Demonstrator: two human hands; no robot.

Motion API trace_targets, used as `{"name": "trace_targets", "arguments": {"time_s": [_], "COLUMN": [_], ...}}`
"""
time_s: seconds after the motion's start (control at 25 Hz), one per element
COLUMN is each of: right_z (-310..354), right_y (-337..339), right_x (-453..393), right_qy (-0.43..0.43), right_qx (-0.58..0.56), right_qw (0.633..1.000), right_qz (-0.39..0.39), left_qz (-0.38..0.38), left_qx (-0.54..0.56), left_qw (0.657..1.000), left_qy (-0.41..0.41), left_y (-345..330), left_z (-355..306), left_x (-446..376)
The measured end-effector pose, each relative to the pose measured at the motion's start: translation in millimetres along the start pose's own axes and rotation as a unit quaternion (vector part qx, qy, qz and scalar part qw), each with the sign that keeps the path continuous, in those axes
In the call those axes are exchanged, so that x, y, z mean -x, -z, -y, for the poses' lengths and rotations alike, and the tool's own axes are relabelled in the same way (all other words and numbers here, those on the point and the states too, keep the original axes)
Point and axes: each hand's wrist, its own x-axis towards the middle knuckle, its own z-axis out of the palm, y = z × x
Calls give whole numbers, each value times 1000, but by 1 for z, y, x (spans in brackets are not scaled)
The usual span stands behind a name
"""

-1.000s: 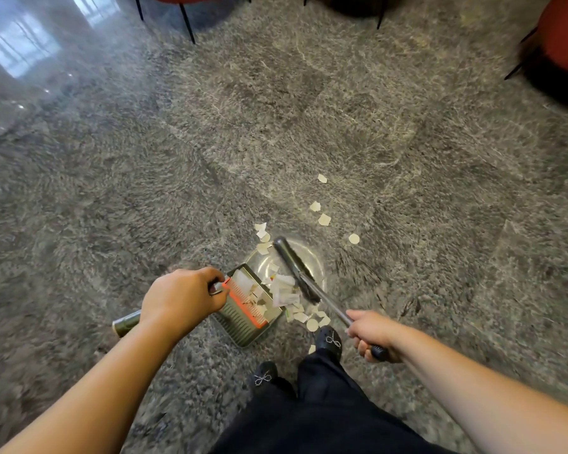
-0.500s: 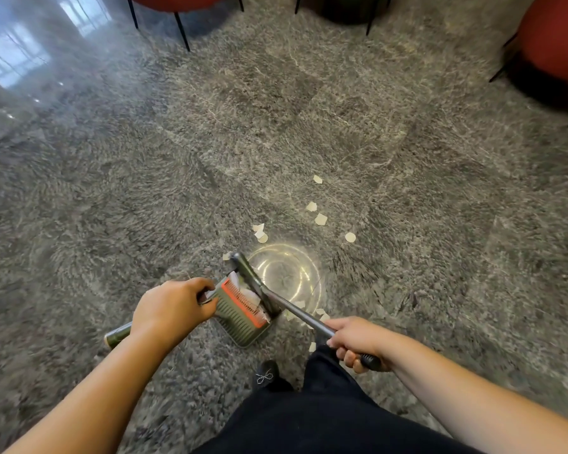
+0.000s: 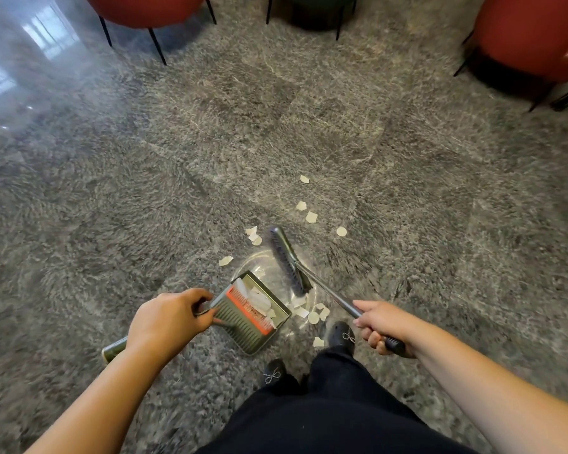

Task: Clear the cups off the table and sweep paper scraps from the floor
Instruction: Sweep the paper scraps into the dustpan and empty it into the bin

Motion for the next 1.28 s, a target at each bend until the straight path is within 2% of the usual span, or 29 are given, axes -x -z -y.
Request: {"name": "trace_targets", "arguments": {"time_s": [0.24,0.4,0.68,0.92,1.08,1.28], "right_z": [-3,22,91,165,219,291], "right_y": [-8,-21,-80,-190,-301,-436], "right_x": [8,7,12,6,-10,-20], "right_qy": [7,22,65,105,118,121], "right_qx": [-20,34,153,226,264,287], "right_qw": [1000,999,982,956,941,930], "right_qz": [-10,16,94,153,174,196], "left_qz": [-19,-39,-133,-205,-211,-225], "left_qx": [35,63,77,85,108,119], "left_qw": [998,993,971,936,911,895], "left_qy": [53,93,182,274,337,366], "left_y": [14,18,34,54,73,105], "left_z": [2,3,43,126,222,346], "left_x": [10,23,66,88,85,72]}}
